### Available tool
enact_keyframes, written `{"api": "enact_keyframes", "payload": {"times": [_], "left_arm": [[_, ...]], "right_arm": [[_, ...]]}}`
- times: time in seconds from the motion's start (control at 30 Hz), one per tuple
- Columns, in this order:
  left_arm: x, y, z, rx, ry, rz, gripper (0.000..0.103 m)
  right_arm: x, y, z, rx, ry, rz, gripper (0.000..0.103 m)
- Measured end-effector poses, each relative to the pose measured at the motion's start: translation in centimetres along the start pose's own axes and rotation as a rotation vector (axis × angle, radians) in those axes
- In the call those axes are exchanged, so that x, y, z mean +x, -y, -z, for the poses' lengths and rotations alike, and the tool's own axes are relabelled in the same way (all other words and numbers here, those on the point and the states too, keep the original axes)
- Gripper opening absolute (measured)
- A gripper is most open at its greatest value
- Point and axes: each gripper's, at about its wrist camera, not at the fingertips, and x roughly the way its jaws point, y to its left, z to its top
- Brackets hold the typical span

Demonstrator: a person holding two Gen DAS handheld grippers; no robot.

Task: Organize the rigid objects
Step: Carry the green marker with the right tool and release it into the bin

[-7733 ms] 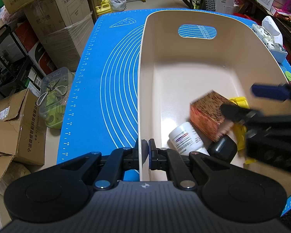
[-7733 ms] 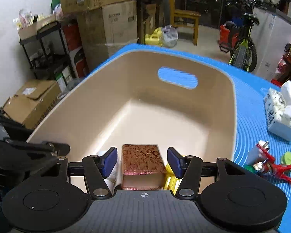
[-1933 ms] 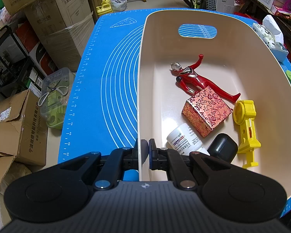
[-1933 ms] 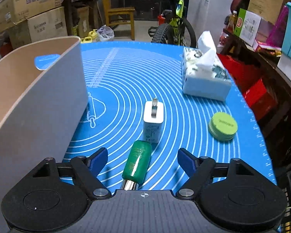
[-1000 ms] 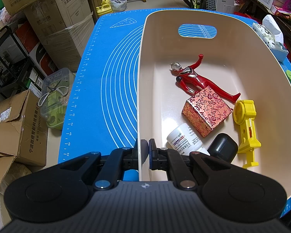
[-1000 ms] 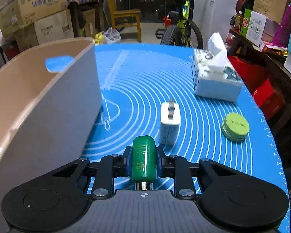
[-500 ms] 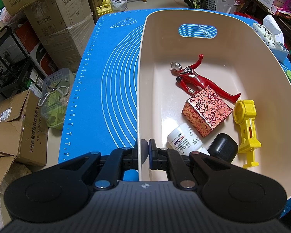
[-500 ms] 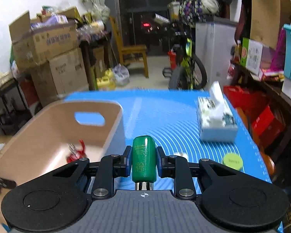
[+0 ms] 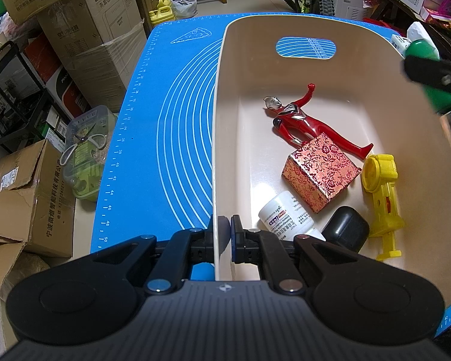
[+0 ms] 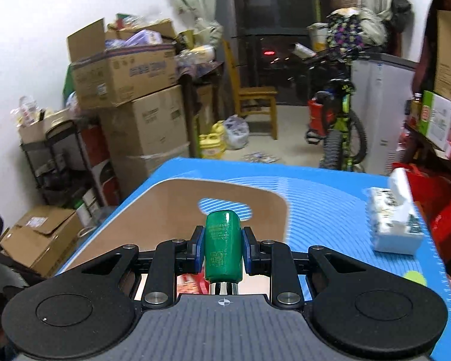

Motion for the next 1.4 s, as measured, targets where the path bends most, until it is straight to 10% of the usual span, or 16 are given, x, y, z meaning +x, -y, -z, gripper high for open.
{"api": "enact_keyframes", "payload": {"times": [0.7,1.4], "left_arm": [[-0.1,-0.1,-0.1,0.003,-0.001,-0.005,0.009],[-0.1,-0.1,-0.1,0.004,-0.002,-0.005,0.009]], "right_arm": [[5.2,-6.2,3.8,-0.162,-0.376,-0.063,0.034],[-0.6,5.0,-0.5,0.049,-0.023,0.117,0.087]]}}
